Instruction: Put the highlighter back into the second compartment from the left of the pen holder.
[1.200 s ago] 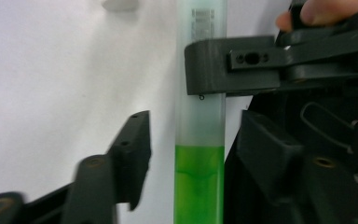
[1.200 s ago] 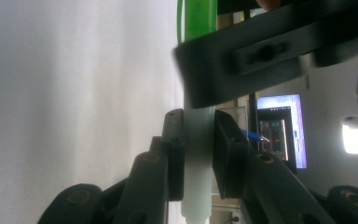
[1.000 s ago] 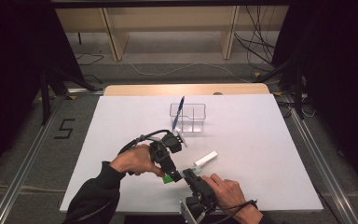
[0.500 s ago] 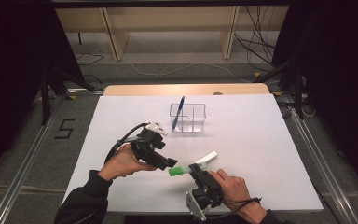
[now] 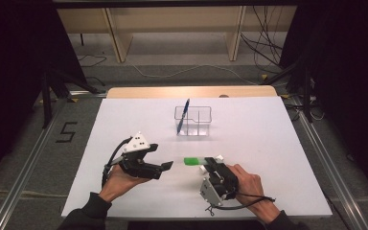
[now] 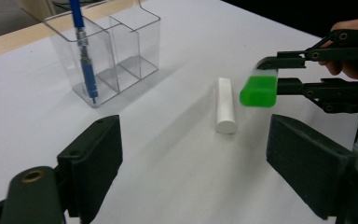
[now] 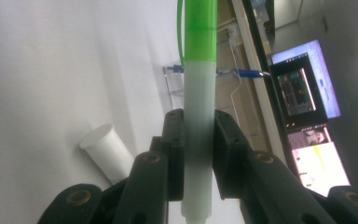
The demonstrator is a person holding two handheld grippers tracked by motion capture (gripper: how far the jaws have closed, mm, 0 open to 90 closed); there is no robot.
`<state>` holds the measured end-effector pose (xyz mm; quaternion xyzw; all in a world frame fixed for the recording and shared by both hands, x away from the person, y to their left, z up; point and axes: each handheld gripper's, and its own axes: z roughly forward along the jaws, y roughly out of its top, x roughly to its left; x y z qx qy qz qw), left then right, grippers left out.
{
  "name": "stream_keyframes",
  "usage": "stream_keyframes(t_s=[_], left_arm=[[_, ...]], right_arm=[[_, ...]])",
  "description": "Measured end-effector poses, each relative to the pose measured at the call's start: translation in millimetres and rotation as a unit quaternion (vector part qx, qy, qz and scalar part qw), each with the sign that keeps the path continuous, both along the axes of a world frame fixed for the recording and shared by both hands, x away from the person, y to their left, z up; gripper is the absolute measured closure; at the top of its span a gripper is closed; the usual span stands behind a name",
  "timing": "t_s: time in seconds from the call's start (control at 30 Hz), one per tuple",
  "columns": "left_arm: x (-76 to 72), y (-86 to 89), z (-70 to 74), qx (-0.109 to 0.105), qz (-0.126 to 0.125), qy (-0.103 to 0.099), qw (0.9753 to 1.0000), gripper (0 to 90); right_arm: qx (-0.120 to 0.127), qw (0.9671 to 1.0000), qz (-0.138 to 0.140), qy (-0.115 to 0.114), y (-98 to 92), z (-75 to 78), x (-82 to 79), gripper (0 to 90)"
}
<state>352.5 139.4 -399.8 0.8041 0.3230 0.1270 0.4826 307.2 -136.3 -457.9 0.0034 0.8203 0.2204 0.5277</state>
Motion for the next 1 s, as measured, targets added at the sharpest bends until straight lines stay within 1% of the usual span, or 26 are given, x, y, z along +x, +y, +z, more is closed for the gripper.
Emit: stream_keyframes(t_s=[0.03, 0.1, 0.13, 0.2, 0.23, 0.27, 0.3, 0.33, 0.37, 0.4, 0.43, 0.47, 0.5, 0.6, 0.63, 0.67, 0.7, 0.73, 0.77, 0.8, 0.83, 0.87, 0.9, 0.93, 0.97, 1.0], left_arm=[[-1.0, 1.3, -2.0, -0.009, 0.005, -0.002, 0.9999, 17.9], [-3.4, 3.1, -4.9, -0.011, 0.015, -0.01, 0.9998, 18.0], [-4.0, 4.1, -5.5, -0.007, 0.012, -0.012, 0.9998, 18.0], [-5.6, 5.7, -6.3, -0.012, 0.018, -0.02, 0.9996, 17.9], [-6.1, 6.4, -7.0, -0.018, 0.018, -0.021, 0.9994, 17.9], [-7.2, 6.5, -7.6, -0.02, 0.019, -0.021, 0.9994, 17.9], [-8.4, 6.1, -8.4, -0.018, 0.02, -0.027, 0.9993, 17.5], [-9.5, 6.4, -8.9, -0.014, 0.019, -0.035, 0.9991, 16.8], [-10.4, 6.4, -9.6, -0.02, 0.021, -0.038, 0.9989, 16.7], [-10.9, 6.9, -10.0, -0.024, 0.02, -0.038, 0.9988, 16.6], [-11.9, 7.1, -10.6, -0.035, 0.023, -0.039, 0.9984, 16.5], [-12.6, 7.2, -10.9, -0.041, 0.024, -0.04, 0.9981, 16.5], [-13.0, 8.6, -10.7, -0.043, 0.024, -0.041, 0.9979, 16.5], [-13.8, 10.7, -11.0, -0.047, 0.035, -0.048, 0.9971, 16.5], [-14.2, 12.0, -11.2, -0.049, 0.038, -0.05, 0.9968, 16.5], [-13.9, 13.2, -11.5, -0.051, 0.04, -0.051, 0.9966, 16.5], [-14.0, 13.9, -12.3, -0.057, 0.045, -0.05, 0.9961, 16.5], [-14.0, 14.9, -12.9, -0.055, 0.046, -0.052, 0.996, 16.5], [-14.1, 15.7, -14.0, -0.054, 0.049, -0.053, 0.9959, 16.5], [-13.8, 16.3, -14.6, -0.052, 0.049, -0.05, 0.9962, 16.5], [-13.9, 16.7, -15.6, -0.054, 0.052, -0.048, 0.9961, 16.3], [-14.1, 17.4, -16.6, -0.052, 0.052, -0.047, 0.9962, 16.2], [-14.1, 17.4, -17.3, -0.052, 0.053, -0.048, 0.9961, 16.2], [-14.4, 17.5, -17.6, -0.051, 0.053, -0.049, 0.9961, 16.2], [-14.7, 17.7, -18.3, -0.054, 0.055, -0.052, 0.9957, 16.2], [-14.8, 18.0, -18.6, -0.055, 0.054, -0.053, 0.9956, 16.2]], right_arm=[[0.014, 0.9999, -0.005, 0.006, -1.9, 1.6, 2.5, 77.1], [0.03, 0.9993, -0.012, 0.019, -5.5, 5.0, 6.5, 77.1], [0.039, 0.9989, -0.014, 0.023, -6.9, 6.8, 8.9, 77.1], [0.067, 0.9969, -0.023, 0.036, -9.2, 9.3, 13.5, 77.1], [0.081, 0.9952, -0.024, 0.048, -10.8, 11.1, 16.0, 77.1], [0.092, 0.9936, -0.025, 0.061, -13.0, 13.5, 18.8, 77.1], [0.106, 0.9912, -0.029, 0.074, -15.0, 15.6, 21.2, 77.1], [0.123, 0.9881, -0.034, 0.086, -16.3, 17.3, 23.4, 77.1], [0.136, 0.9853, -0.036, 0.096, -18.3, 19.5, 26.7, 77.1], [0.153, 0.9817, -0.035, 0.108, -20.7, 22.0, 30.9, 77.1], [0.171, 0.9772, -0.04, 0.12, -22.0, 23.3, 33.4, 77.1], [0.193, 0.9707, -0.047, 0.136, -24.7, 25.7, 37.6, 77.1], [0.204, 0.9668, -0.049, 0.146, -26.5, 27.0, 40.8, 77.1], [0.266, 0.9419, -0.062, 0.196, -34.7, 31.5, 54.8, 77.1], [0.281, 0.9348, -0.064, 0.208, -36.6, 32.1, 57.8, 77.1], [0.297, 0.9264, -0.069, 0.221, -39.2, 32.9, 61.9, 77.1], [0.316, 0.9165, -0.07, 0.235, -41.7, 33.3, 65.9, 77.1], [0.341, 0.9025, -0.075, 0.252, -44.7, 33.6, 70.6, 77.1], [0.354, 0.8955, -0.076, 0.259, -46.6, 33.8, 73.6, 77.1], [0.371, 0.8849, -0.08, 0.27, -49.3, 34.3, 77.9, 77.1], [0.381, 0.8792, -0.082, 0.274, -50.7, 34.5, 80.5, 77.1], [0.393, 0.871, -0.084, 0.282, -52.7, 34.9, 84.0, 77.1], [0.41, 0.8595, -0.088, 0.292, -54.7, 35.5, 88.1, 77.1], [0.419, 0.8537, -0.087, 0.296, -56.2, 36.0, 91.5, 77.1], [0.425, 0.849, -0.091, 0.3, -56.5, 36.4, 93.4, 77.1], [0.43, 0.8458, -0.094, 0.301, -56.9, 37.3, 97.1, 77.1]])
